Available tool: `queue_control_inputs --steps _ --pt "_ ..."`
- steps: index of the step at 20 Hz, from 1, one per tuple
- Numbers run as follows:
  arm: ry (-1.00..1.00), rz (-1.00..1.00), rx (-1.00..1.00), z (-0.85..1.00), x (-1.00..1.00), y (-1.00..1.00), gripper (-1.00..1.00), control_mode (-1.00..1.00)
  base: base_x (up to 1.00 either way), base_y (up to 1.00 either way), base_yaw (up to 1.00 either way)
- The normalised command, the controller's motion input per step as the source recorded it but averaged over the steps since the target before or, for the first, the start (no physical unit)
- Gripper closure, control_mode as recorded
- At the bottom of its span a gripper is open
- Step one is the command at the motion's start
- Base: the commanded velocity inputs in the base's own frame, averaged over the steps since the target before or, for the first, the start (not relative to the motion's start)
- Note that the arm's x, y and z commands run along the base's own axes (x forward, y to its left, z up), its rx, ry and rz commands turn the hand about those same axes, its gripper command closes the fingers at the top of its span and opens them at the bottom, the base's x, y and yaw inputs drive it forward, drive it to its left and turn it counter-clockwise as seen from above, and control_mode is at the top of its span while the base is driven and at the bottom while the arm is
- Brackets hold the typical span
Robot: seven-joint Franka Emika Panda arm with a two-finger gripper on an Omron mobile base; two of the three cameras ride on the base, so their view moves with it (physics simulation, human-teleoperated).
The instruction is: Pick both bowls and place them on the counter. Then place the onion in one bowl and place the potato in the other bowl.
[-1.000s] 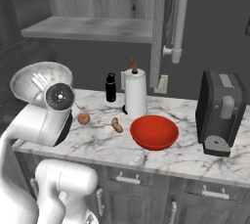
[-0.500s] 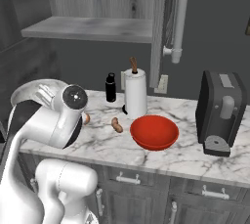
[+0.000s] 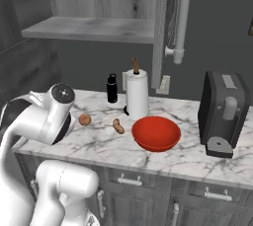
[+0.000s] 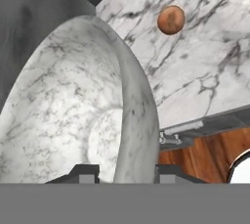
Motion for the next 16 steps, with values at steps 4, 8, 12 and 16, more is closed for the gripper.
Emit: queue_control_inputs --steps 4,8,12,16 --pt "0.02 0.00 0.00 -0.40 0.14 0.50 1.00 -1.00 0.00 0.00 0.00" --pt "0.00 0.00 0.00 -0.36 0.34 0.18 1.00 -1.00 0.00 0.00 0.00" --pt "0.00 0.00 0.00 -0.43 0.43 0.05 1.00 -1.00 0.00 0.00 0.00" --pt "0.00 0.00 0.00 -0.44 0.42 0.03 1.00 -1.00 0.00 0.00 0.00"
